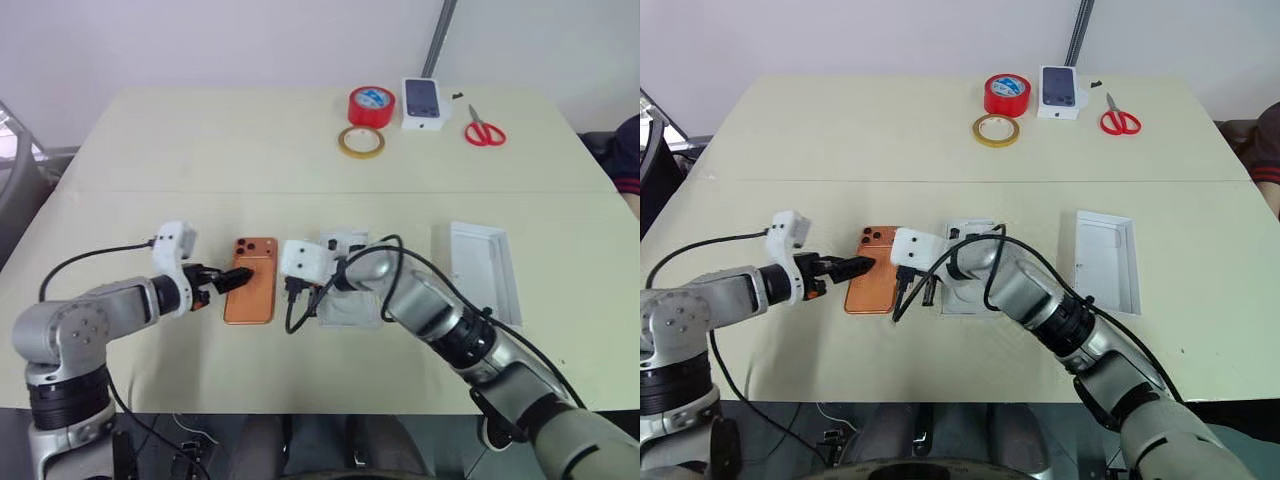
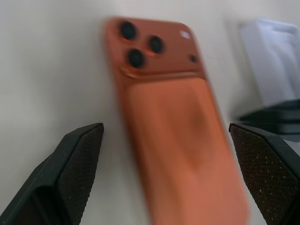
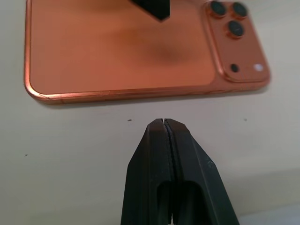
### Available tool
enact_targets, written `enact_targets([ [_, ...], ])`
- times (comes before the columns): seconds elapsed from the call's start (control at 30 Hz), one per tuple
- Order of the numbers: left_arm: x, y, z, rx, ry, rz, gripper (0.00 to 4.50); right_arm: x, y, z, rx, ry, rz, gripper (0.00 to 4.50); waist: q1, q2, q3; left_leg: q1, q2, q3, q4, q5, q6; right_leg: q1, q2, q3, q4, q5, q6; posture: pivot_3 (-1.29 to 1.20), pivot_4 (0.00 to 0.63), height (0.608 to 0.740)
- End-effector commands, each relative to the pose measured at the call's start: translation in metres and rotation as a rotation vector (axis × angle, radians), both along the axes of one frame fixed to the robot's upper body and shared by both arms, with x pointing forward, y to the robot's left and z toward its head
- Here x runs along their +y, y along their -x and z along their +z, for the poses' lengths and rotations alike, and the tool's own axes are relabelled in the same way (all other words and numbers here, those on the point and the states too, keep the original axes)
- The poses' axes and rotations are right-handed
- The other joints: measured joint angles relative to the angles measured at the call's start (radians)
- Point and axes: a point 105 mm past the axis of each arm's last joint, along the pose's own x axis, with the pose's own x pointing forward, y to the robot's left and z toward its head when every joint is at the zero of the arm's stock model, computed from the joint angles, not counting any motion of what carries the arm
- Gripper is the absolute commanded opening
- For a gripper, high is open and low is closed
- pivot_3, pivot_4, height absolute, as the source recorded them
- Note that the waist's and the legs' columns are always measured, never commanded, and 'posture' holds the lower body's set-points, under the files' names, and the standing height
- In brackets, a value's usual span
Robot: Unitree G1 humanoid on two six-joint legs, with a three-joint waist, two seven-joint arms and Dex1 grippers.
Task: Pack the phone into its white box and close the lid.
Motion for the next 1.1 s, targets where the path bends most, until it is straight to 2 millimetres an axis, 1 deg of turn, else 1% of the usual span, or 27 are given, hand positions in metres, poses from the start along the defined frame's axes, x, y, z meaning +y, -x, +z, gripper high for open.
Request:
enact_targets([
  [0.03,-0.018,0.017,-0.017,0.101,0.009,-0.085,4.48,0.009,-0.001,0.003,-0.052,0.033,0.037,0.0,0.0,0.0,-0.002,0.0,0.0,0.0,0.0,0.0,0.0,0.0,0.0,0.0,0.0,0.0,0.0,0.0,0.15,0.74],
  [0.23,-0.039,0.022,-0.015,0.094,0.123,-0.125,4.48,0.012,0.002,0.005,-0.052,0.018,0.049,0.0,0.004,0.001,-0.004,0.001,-0.001,0.0,0.0,0.0,-0.001,0.001,-0.001,0.0,0.0,0.0,0.0,0.0,0.15,0.74],
  [0.4,-0.042,0.017,-0.006,0.072,0.229,-0.11,4.48,0.01,0.003,0.005,-0.051,0.012,0.046,0.0,0.007,0.0,-0.004,0.001,-0.001,0.0,0.0,0.0,0.0,0.002,-0.001,0.0,-0.001,0.0,0.0,0.0,0.15,0.74],
  [0.57,-0.04,0.014,-0.002,0.072,0.25,-0.098,4.48,0.008,0.003,0.003,-0.051,0.011,0.037,0.0,0.002,0.0,-0.004,0.001,-0.001,-0.001,0.0,0.0,0.0,0.001,-0.001,0.0,-0.001,0.0,0.0,0.0,0.15,0.74],
  [0.77,-0.023,0.004,0.001,0.067,0.239,-0.009,4.48,0.004,0.001,0.006,-0.059,0.005,0.025,0.0,0.002,0.0,-0.004,0.001,-0.001,-0.001,0.0,0.0,0.0,0.001,-0.001,0.0,-0.001,0.0,0.0,0.0,0.15,0.74],
  [0.87,-0.014,0.0,0.002,0.065,0.252,0.041,3.69,0.0,-0.001,0.013,-0.075,-0.008,0.009,0.0,0.0,0.0,-0.004,0.001,-0.001,-0.001,0.0,0.0,0.0,0.001,-0.001,0.0,-0.001,0.0,0.0,0.0,0.15,0.74],
  [1.0,-0.013,0.0,0.003,0.062,0.291,0.056,1.66,-0.007,-0.001,0.027,-0.097,-0.036,-0.001,0.0,0.002,-0.001,-0.004,-0.001,-0.001,-0.001,0.0,0.001,-0.001,-0.001,-0.001,0.0,-0.001,0.0,0.0,0.0,0.15,0.74],
  [1.1,-0.012,0.0,0.004,0.061,0.343,0.077,1.66,-0.016,0.004,0.038,-0.099,-0.062,-0.007,0.0,0.003,-0.001,-0.004,-0.001,-0.001,-0.001,0.0,0.001,-0.002,-0.001,-0.001,0.0,-0.001,0.0,0.0,0.0,0.15,0.74],
])
